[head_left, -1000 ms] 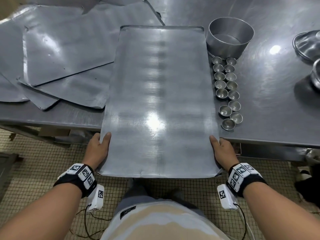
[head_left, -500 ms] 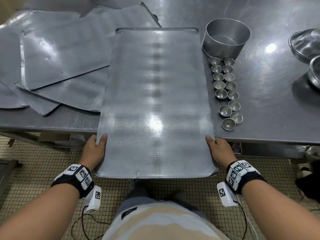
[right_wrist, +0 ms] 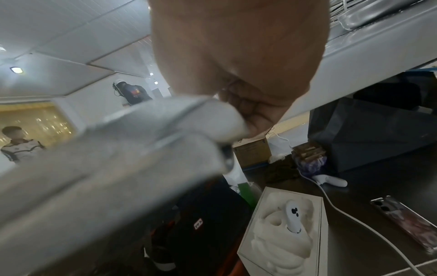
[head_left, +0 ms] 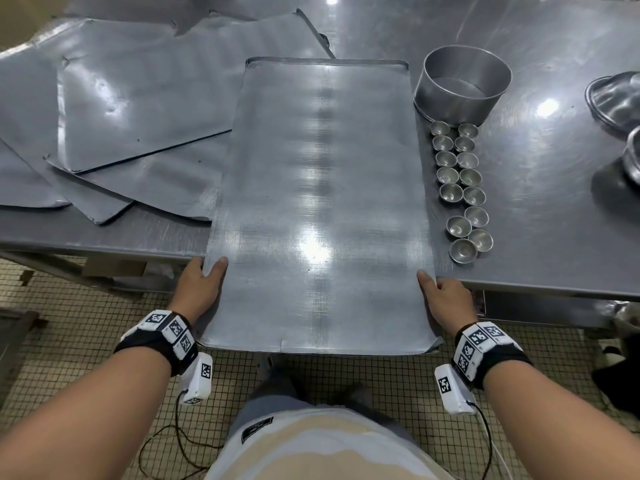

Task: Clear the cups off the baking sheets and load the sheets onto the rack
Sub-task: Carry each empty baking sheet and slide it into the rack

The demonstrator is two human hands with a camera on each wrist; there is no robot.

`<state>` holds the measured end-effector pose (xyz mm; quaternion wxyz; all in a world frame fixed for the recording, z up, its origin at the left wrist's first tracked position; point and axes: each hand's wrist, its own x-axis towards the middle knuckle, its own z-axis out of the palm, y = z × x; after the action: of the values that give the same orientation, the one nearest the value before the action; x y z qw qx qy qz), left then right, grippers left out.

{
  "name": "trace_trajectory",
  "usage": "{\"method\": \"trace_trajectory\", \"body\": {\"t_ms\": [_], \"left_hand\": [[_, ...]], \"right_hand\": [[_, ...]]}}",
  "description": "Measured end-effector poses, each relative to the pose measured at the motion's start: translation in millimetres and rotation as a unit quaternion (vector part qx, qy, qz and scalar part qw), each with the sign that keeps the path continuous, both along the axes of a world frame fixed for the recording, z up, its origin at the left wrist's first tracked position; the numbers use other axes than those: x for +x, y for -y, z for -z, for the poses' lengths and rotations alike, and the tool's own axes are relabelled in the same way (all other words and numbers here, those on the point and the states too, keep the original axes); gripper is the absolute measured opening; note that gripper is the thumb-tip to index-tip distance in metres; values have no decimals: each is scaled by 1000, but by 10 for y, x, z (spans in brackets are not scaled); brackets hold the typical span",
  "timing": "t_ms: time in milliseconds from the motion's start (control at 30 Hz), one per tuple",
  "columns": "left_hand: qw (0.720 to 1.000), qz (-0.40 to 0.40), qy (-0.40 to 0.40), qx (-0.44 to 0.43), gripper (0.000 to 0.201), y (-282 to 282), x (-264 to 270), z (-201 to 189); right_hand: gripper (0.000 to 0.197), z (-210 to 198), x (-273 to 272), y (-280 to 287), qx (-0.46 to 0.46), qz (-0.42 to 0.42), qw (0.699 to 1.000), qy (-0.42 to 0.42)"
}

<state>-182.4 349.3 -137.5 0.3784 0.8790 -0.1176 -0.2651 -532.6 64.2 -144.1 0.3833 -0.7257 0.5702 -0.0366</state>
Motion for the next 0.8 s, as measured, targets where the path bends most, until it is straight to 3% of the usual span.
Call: {"method": "trace_trajectory", "body": {"t_ms": [200,433,633,800], "left_hand": [[997,13,53,62,45,-1,17,-45],[961,73,222,148,52,247,-37,-214],[957,197,210,21,32,1129,-356,-418],[925,334,172,-46,23,1925,-924,-479]], "right_hand": [[64,52,-15,24,11,-19,999,-24],[60,-80,-87,87,-19,-57,996,-65],[44,-251,-341,235,-83,-6,995,-51],[33,-439,-625,528,-138,43,989,-42]]}}
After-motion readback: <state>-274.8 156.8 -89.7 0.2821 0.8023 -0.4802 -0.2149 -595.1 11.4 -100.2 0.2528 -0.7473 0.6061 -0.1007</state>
